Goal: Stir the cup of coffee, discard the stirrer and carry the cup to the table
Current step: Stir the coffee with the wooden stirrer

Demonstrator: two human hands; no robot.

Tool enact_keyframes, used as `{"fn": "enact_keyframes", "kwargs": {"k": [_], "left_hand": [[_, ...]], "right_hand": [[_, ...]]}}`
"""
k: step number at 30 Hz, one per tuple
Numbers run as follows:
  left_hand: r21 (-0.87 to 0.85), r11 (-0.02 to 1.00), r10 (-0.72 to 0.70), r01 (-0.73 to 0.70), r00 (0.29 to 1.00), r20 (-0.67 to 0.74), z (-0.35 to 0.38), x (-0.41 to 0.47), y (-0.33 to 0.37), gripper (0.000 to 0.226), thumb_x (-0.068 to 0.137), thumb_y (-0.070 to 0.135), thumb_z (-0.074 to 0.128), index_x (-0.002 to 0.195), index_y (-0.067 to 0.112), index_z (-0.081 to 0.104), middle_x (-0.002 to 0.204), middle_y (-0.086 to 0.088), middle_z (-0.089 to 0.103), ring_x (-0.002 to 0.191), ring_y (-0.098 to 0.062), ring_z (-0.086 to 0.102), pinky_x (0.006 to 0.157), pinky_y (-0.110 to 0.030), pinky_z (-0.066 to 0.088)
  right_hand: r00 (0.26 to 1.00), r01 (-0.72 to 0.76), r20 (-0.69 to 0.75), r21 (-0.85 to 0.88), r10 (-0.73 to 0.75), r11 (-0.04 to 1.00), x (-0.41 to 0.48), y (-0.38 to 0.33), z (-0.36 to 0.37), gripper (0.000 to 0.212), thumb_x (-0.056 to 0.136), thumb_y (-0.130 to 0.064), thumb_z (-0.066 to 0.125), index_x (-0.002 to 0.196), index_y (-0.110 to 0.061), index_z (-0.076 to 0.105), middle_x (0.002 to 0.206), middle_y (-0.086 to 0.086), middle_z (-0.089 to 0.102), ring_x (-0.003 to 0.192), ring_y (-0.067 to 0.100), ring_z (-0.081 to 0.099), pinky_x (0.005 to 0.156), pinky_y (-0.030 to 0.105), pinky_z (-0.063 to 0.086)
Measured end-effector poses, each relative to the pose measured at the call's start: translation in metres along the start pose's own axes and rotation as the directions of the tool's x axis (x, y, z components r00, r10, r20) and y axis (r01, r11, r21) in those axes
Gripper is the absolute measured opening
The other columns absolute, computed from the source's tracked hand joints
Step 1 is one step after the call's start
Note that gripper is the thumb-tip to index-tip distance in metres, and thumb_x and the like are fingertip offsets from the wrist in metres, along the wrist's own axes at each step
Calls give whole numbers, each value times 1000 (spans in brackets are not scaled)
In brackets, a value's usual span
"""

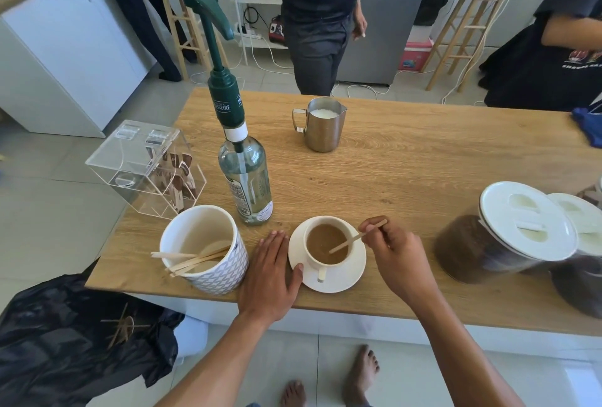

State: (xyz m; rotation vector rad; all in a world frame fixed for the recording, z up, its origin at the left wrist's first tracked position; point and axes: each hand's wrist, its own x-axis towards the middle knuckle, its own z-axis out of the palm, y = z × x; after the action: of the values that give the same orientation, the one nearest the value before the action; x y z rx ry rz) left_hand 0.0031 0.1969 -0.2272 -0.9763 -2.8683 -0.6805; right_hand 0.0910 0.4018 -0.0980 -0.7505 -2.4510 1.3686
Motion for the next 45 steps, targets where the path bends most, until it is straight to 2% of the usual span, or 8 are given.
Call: {"fn": "enact_keyframes", "kwargs": {"k": [10, 15, 24, 30, 34, 39, 42, 45], "left_hand": [[-7, 1000, 2, -2, 1000, -3, 0, 0, 1, 63, 100, 47, 31, 148, 8, 39, 155, -6, 39, 147, -19, 26, 122, -39, 17], [-6, 1000, -5, 5, 1000, 3, 0, 0, 0, 64, 100, 48, 30, 149, 8, 39, 156, -6, 38, 147, -19, 25, 122, -39, 17], [-2, 1000, -5, 5, 1000, 2, 0, 0, 0, 65, 100, 49, 28, 149, 8, 39, 156, -6, 38, 148, -19, 25, 122, -40, 17], [3, 1000, -1, 1, 1000, -2, 0, 0, 0, 63, 100, 47, 31, 149, 8, 39, 155, -6, 38, 147, -19, 25, 122, -38, 17], [3, 1000, 1, -1, 1000, -6, -1, 0, 0, 63, 100, 47, 32, 149, 8, 39, 155, -6, 39, 147, -19, 25, 122, -37, 15], [8, 1000, 3, -3, 1000, -7, 0, 0, -1, 63, 100, 46, 33, 149, 8, 39, 156, -6, 38, 147, -18, 25, 122, -36, 15], [5, 1000, 2, -2, 1000, -8, 0, 0, 0, 63, 99, 46, 33, 149, 9, 39, 156, -6, 37, 147, -18, 25, 122, -35, 13], [6, 1000, 6, -6, 1000, -12, -1, 0, 1, 63, 99, 46, 33, 149, 8, 39, 156, -6, 38, 147, -18, 25, 122, -35, 13]], "right_hand": [[999, 2, -42, 11, -1, 1000, 3, 0, -3, 19, 98, -13, 51, 89, -17, 68, 68, -2, 69, 44, 12, 49, 43, 21, 36], [999, 40, 36, 2, -40, 999, 0, -2, -2, 22, 98, -18, 53, 87, -33, 64, 80, 8, 74, 72, 34, 64, 64, 42, 49], [999, 37, 25, -22, -36, 999, 1, 2, -3, 22, 98, -14, 53, 85, -29, 65, 82, -1, 74, 54, 10, 57, 52, 25, 44], [997, 64, 32, -28, -64, 998, 2, 0, -5, 17, 99, -21, 53, 92, -31, 64, 83, -2, 74, 74, 22, 67, 68, 37, 51], [999, 36, -3, -34, -36, 999, 4, 1, -6, 20, 99, -17, 52, 87, -25, 66, 78, -1, 72, 55, 14, 56, 53, 28, 44], [995, 73, 63, -22, -72, 997, 3, 1, -5, 16, 98, -21, 55, 91, -28, 68, 87, -12, 73, 75, 8, 66, 63, 26, 48], [999, 49, 9, -42, -49, 998, 2, 6, -6, 21, 97, -16, 54, 84, -28, 66, 75, 2, 72, 51, 13, 56, 51, 30, 43], [998, 53, -38, -31, -54, 998, 3, 5, -9, 17, 98, -20, 53, 89, -28, 66, 78, -3, 72, 61, 11, 61, 56, 25, 45]]}}
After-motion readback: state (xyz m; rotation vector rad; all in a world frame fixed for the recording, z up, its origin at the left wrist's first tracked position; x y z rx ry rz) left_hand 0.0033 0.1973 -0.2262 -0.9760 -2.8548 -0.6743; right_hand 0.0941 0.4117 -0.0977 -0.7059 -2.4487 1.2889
